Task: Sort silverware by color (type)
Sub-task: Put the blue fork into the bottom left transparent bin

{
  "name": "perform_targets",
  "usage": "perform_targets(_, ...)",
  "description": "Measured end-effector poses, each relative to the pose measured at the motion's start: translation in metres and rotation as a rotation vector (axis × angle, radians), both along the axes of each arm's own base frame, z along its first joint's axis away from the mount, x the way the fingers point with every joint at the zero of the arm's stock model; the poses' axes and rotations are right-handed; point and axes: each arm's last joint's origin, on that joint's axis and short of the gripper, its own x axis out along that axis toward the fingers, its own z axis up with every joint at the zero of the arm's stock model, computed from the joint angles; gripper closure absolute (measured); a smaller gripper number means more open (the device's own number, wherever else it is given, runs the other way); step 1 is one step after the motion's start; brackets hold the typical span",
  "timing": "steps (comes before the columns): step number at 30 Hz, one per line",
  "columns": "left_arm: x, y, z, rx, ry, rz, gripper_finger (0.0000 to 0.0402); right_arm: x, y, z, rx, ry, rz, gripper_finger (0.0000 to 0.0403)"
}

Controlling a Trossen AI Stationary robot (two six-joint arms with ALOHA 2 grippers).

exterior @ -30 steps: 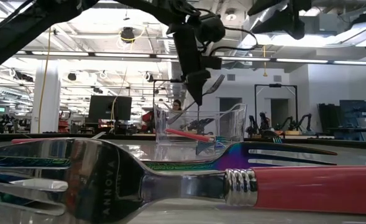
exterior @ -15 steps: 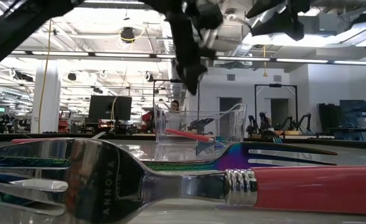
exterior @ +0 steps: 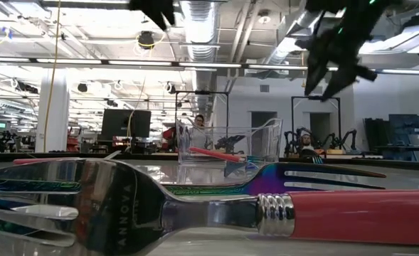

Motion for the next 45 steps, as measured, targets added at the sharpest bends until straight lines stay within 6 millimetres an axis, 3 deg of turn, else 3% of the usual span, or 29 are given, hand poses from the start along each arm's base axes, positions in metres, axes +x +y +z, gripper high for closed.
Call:
perform_targets(4, -0.041, -0.015, 0.012, 0.003, -0.154, 0.036, 0.0232, 0.007, -0.028, -0.025, 0.065, 0.151, -0.064, 0.0171)
perform_targets(10, -0.07, -0.027, -0.011, -0.016, -0.341, 0.067, 0.0232, 0.015, -0.06, -0.068, 0.152, 0.36, -0.098, 0.0171)
perform_targets(18, -0.079, -0.03, -0.054, -0.085, -0.391, 0.104, 0.0232, 0.005, -0.075, -0.108, 0.189, 0.297, -0.099, 0.0171)
perform_targets(25, -0.076, -0.029, -0.061, -0.108, -0.395, 0.121, 0.0232, -0.008, -0.065, -0.136, 0.165, 0.268, -0.096, 0.0201)
perform_targets(29, -0.073, -0.029, -0.058, -0.113, -0.439, 0.104, 0.0232, -0.009, -0.057, -0.141, 0.136, 0.287, -0.115, 0.0252)
perform_targets(36, -0.072, -0.03, -0.058, -0.14, -0.452, 0.074, 0.0232, -0.006, -0.045, -0.143, 0.111, 0.304, -0.126, 0.0382)
perform_targets(40, -0.08, -0.034, -0.059, -0.184, -0.397, 0.017, 0.0232, -0.009, -0.04, -0.14, 0.124, 0.298, -0.145, 0.038)
perform_targets(45, -0.108, -0.041, -0.058, -0.207, -0.341, 0.069, 0.0232, -0.023, -0.028, -0.124, 0.181, 0.296, -0.14, 0.0382)
